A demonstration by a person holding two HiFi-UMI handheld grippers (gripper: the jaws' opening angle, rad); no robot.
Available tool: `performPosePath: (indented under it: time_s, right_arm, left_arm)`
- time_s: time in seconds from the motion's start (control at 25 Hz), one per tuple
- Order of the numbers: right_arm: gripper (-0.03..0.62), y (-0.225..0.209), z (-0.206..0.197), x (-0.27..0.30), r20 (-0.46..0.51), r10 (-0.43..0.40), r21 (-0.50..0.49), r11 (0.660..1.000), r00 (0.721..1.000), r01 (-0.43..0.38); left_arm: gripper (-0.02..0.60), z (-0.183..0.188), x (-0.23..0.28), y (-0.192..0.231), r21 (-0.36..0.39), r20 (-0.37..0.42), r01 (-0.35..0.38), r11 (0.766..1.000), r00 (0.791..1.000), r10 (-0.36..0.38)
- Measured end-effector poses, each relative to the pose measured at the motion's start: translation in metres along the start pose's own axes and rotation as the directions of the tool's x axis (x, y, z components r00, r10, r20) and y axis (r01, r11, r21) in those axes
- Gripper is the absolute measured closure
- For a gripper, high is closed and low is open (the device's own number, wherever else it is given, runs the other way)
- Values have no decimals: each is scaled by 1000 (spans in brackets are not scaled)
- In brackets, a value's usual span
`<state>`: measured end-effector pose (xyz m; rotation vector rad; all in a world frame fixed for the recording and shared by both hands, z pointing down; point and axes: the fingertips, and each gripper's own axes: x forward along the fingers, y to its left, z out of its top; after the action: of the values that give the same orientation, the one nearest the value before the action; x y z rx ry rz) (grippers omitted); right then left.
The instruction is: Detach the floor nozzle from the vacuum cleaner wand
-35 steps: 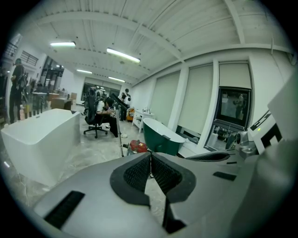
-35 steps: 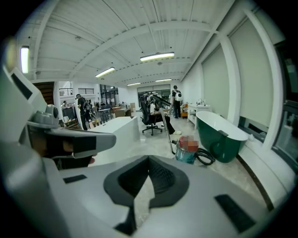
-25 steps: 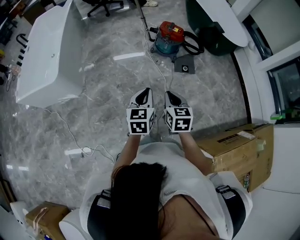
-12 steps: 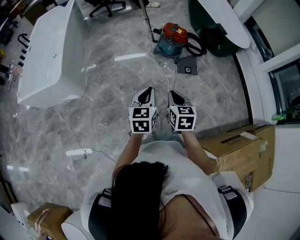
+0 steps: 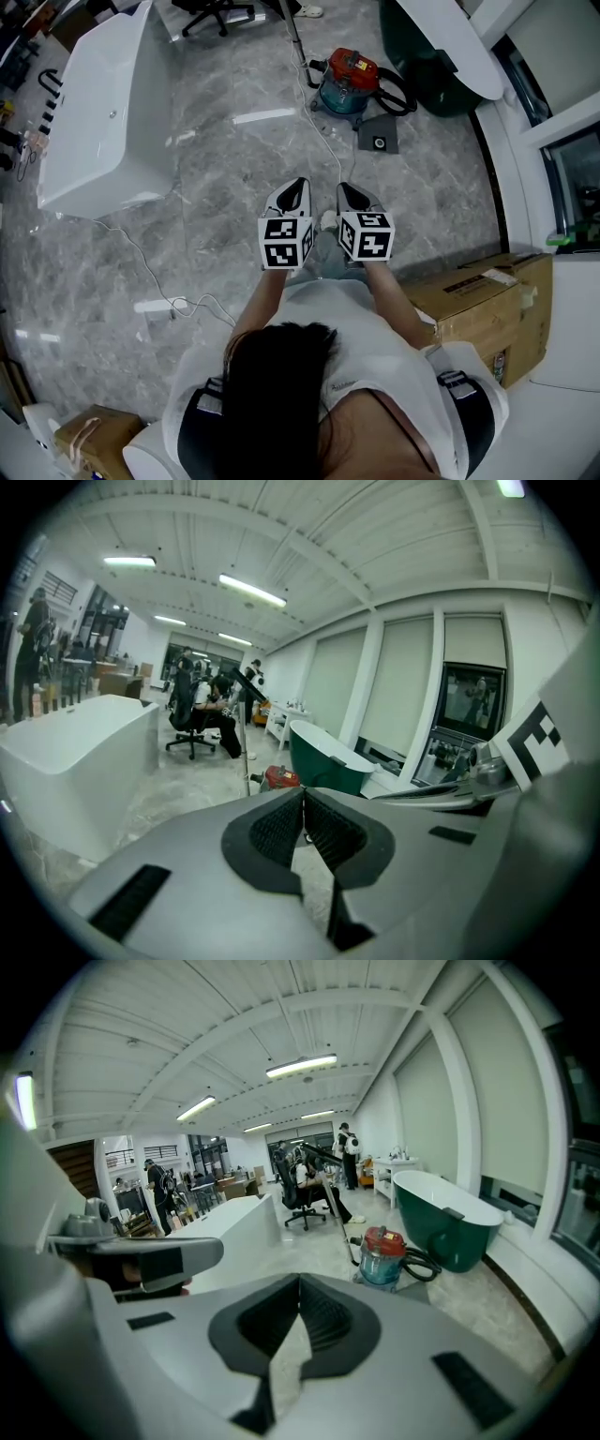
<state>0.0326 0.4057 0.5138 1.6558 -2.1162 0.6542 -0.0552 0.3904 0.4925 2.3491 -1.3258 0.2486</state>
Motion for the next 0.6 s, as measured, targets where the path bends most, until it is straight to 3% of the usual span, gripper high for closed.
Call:
performPosePath:
  time_s: [0.6]
  right_arm:
    - [579, -23, 41, 56, 11, 57, -52, 997, 998, -57]
  left_arm:
    - [574, 31, 46, 20, -55, 24, -74, 996, 997, 76]
